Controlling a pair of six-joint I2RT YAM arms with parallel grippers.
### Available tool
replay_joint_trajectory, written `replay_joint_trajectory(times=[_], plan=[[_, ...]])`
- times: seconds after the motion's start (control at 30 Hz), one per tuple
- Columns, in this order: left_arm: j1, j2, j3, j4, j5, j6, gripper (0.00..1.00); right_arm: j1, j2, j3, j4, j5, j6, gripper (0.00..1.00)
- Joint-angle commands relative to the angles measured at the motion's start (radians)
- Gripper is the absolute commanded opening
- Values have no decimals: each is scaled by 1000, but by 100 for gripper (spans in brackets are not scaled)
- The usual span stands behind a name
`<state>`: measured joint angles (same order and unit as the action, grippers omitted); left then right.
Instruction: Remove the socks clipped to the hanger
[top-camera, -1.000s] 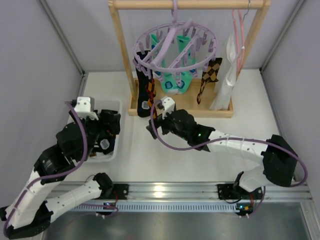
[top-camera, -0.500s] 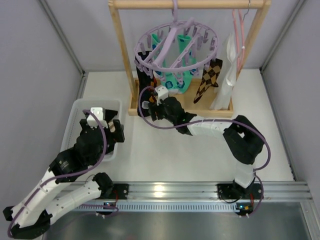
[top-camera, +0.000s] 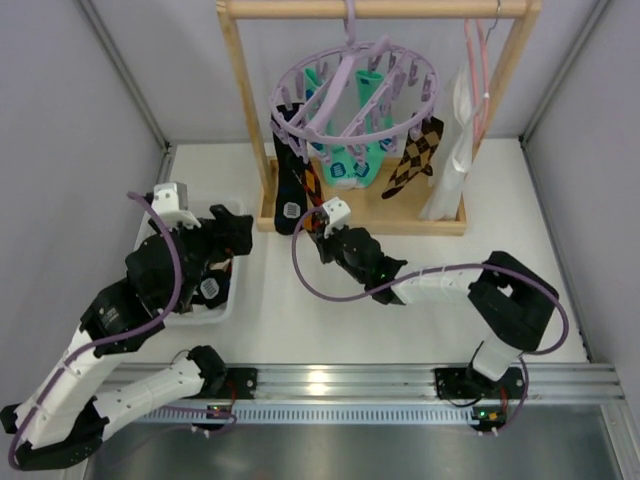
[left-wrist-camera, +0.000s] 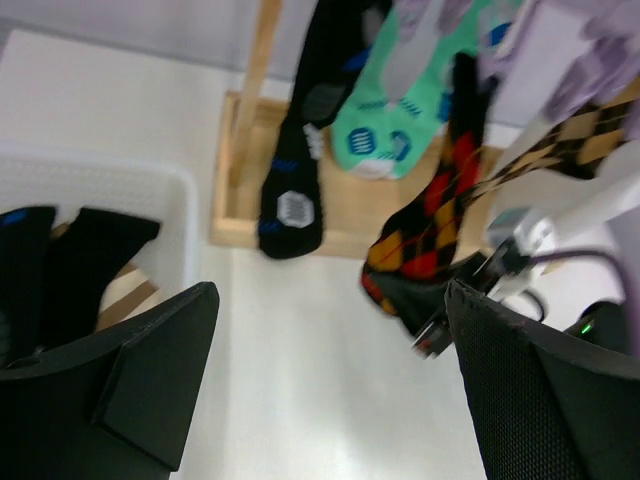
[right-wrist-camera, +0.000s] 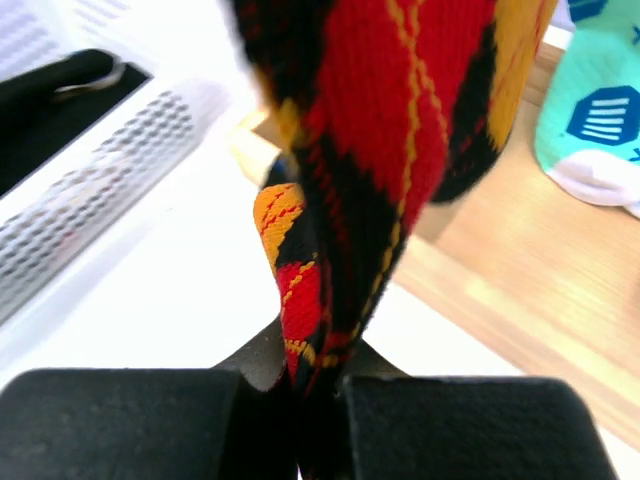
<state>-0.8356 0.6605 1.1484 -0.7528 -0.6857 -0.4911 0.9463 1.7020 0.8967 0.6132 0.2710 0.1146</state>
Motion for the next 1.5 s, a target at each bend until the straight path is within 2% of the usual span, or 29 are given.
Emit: replay_joint_trajectory(times=[0.0,0.13,0.27,0.4,0.5,0.7,0.9,0.97,1.47], plan=[[3,109,100,154,145,-4,98,55,-134,-70,131,45,5,0],[3,269,227,245,228,55,98,80,-258,-182,143,51,40,0],[3,462,370,254,235,45,99,88,-396,-303,140,36,72,0],[3,596,517,254,222,22,98,100,-458,-373,174,-4,74,0],[3,669,574,267,244,14,98,100,-490,-406,189,-3,85,0],[3,708,541,311,204,-6,96,100,-561,-430,171,-18,96,0],[3,718,494,398,279,-15,86,106,-547,-424,187,-46,117,0],[1,734,499,417,307,-15,79,108,-529,-424,204,-42,119,0],[4,763,464,477,272,66,67,111,-574,-443,232,-98,149,0]])
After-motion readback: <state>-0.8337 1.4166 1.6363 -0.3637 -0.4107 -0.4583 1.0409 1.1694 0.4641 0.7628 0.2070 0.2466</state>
